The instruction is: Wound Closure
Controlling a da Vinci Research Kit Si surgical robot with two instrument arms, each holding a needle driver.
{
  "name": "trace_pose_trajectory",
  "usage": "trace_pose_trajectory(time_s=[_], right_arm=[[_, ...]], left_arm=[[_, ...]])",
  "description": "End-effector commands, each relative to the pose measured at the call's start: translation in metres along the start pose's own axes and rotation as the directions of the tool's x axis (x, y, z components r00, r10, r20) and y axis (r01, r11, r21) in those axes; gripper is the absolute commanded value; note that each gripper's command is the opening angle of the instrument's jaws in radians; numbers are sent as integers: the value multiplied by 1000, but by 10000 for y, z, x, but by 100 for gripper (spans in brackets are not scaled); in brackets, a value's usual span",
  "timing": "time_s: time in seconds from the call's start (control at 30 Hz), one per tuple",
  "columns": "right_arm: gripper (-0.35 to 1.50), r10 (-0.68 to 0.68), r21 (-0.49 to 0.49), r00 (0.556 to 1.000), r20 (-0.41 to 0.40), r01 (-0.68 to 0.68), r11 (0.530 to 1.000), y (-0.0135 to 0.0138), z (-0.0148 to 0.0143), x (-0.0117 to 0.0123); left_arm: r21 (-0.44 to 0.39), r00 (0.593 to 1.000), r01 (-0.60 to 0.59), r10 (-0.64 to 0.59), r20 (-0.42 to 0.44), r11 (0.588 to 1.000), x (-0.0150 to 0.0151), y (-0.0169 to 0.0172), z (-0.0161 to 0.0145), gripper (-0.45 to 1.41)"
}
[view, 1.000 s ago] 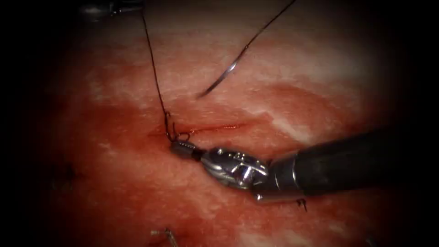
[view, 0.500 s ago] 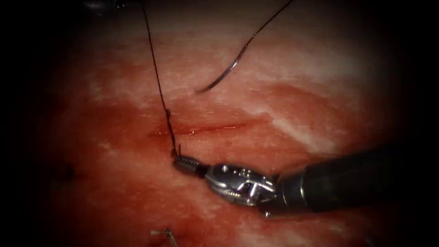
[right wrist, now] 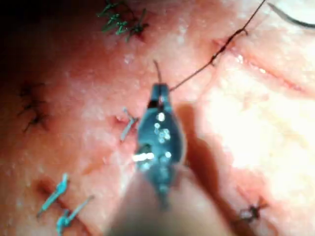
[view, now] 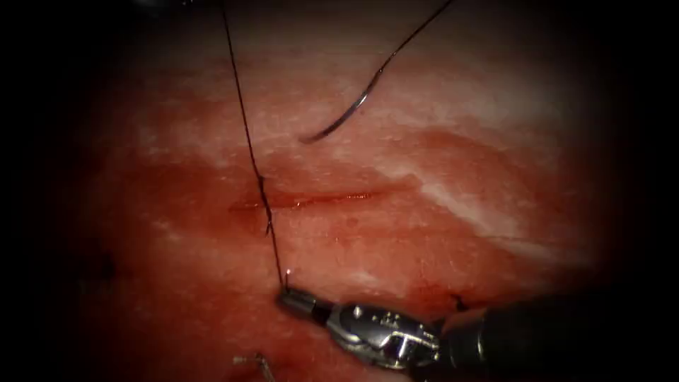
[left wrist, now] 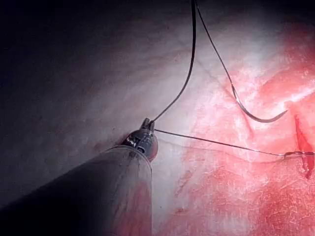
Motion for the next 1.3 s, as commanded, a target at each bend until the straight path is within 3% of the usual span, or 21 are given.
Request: trace_pose_trajectory(time_s=[0.03, 0.47, 1.07, 1.3], right_arm=[[-35, -3, 3, 1000, 4, 3, 1000, -2, 2, -15], [-35, -10, 7, 1000, 6, 10, 1000, -16, -17, -37], [-35, 4, -3, 1000, 17, -4, 1000, -37, -21, -74], [-35, 7, -5, 1000, 21, -7, 1000, -38, -21, -70]], left_arm=[[2, 1000, 0, 0, 4, 1000, -4, 2, 7, -45], [18, 1000, -6, 6, 17, 1000, -19, -3, 12, -45], [42, 999, -17, 16, 35, 999, -40, -14, 19, -45], [52, 999, -7, 5, 41, 999, -44, -5, 16, -45]])
